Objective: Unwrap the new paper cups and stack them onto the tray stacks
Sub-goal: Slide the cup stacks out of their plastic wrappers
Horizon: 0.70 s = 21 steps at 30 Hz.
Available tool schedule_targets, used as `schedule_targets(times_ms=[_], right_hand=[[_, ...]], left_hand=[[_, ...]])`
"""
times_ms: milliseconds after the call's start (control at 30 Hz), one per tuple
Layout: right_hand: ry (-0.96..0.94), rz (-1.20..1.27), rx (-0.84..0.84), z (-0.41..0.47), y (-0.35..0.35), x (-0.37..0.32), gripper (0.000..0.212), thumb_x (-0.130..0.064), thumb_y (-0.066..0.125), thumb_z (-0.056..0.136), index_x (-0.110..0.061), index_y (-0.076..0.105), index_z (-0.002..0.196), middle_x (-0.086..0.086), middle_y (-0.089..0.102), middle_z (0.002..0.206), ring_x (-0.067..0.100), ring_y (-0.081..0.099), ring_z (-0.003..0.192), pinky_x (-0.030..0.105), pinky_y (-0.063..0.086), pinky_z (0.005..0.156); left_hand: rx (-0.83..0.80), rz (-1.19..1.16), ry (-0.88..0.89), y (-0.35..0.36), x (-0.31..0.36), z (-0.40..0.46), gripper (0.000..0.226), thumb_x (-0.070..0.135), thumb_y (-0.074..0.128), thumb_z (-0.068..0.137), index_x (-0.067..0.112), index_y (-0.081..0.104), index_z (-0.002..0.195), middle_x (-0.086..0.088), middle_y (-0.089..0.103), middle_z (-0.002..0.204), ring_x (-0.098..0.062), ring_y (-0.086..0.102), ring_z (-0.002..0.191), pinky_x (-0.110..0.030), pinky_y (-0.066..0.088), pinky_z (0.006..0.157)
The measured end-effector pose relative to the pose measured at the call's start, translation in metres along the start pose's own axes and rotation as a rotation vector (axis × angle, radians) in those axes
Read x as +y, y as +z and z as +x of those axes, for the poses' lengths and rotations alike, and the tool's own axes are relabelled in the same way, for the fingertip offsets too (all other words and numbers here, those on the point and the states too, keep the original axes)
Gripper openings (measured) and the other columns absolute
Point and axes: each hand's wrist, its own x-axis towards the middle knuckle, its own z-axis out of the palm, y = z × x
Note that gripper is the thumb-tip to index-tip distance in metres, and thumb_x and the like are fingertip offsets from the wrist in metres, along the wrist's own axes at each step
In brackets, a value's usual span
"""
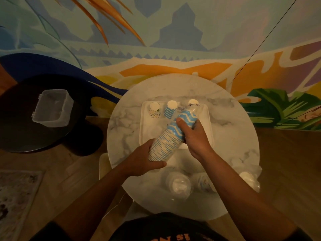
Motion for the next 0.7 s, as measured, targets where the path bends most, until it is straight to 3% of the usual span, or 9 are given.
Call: schedule_targets(times_ms=[133,367,500,633,700], right_hand=[[-0.023,-0.015,0.007,-0.004,0.004,0.011,0.047,-0.037,0.078,0.085,-0.017,0.06,0.124,0.006,0.074,0.115,0.024,0.073,0.105,0.056,0.056,0.096],[-0.045,-0.07,0.069,-0.009,0.014,0.017,0.057,-0.052,0.077,0.076,-0.022,0.061,0.122,0.001,0.075,0.111,0.019,0.073,0.102,0.052,0.057,0.094],[-0.037,-0.025,0.1,-0.002,0.003,0.014,0.041,-0.037,0.075,0.087,-0.013,0.065,0.119,0.01,0.076,0.108,0.028,0.074,0.101,0.057,0.058,0.09],[0.043,0.125,0.212,0.004,-0.016,0.004,0.027,-0.027,0.068,0.095,-0.011,0.067,0.117,0.009,0.076,0.103,0.028,0.074,0.095,0.039,0.061,0.068],[0.102,0.27,0.291,0.004,-0.025,-0.003,0.026,-0.029,0.069,0.094,-0.013,0.067,0.115,0.007,0.076,0.101,0.023,0.073,0.092,0.04,0.06,0.069]], left_hand=[[0.023,-0.047,-0.026,0.004,0.005,0.003,0.078,0.036,0.091,0.071,0.035,0.048,0.136,0.014,0.065,0.119,0.003,0.064,0.105,-0.014,0.053,0.082],[0.014,-0.114,0.001,0.007,0.023,0.022,0.071,0.017,0.089,0.075,0.03,0.05,0.133,0.016,0.066,0.119,0.007,0.063,0.105,-0.008,0.047,0.084],[-0.022,-0.131,0.013,0.006,0.037,0.038,0.094,0.032,0.09,0.074,0.026,0.036,0.15,0.012,0.057,0.136,-0.005,0.06,0.119,-0.026,0.051,0.099],[-0.01,-0.087,-0.008,-0.019,0.036,0.041,0.097,0.041,0.087,0.076,0.028,0.032,0.155,0.009,0.05,0.14,-0.01,0.055,0.122,-0.016,0.047,0.091],[0.012,-0.079,-0.032,-0.036,0.023,0.031,0.094,0.049,0.086,0.072,0.029,0.039,0.151,0.009,0.054,0.139,-0.01,0.057,0.122,-0.02,0.05,0.091]])
